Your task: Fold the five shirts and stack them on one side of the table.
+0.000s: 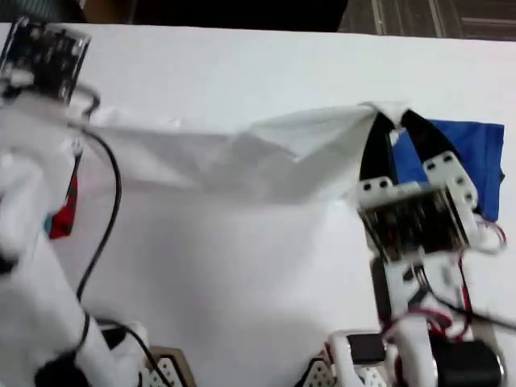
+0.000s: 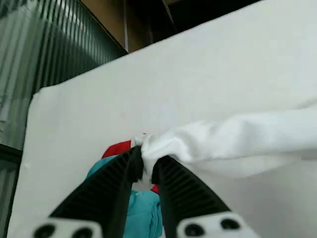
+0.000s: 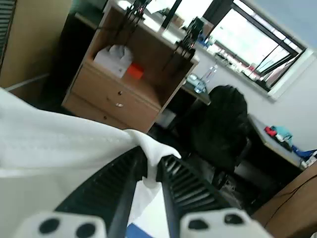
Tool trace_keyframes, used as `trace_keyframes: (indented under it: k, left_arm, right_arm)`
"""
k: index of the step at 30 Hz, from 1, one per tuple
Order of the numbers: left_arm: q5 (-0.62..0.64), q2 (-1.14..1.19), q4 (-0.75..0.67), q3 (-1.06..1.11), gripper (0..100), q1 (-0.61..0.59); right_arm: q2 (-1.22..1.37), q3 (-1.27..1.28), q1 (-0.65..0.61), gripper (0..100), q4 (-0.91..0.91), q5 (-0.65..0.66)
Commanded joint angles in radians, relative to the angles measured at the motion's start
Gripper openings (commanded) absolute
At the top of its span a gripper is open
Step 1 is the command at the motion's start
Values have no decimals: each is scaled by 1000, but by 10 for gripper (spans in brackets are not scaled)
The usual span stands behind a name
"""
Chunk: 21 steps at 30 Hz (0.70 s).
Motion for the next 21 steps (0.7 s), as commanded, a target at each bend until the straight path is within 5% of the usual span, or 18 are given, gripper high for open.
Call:
trace_keyframes:
  k: [1,13,21]
  left_arm:
    - [-3,-135,11,33,25,-11]
    - [-8,-497,9,170,25,-58]
    - [-9,-531,-12,171,25,-140]
  right_arm:
    - [-58,-55,5,19,-25,17]
    - [-249,-187,5,19,-21,55]
    - [-271,-273,5,19,-21,55]
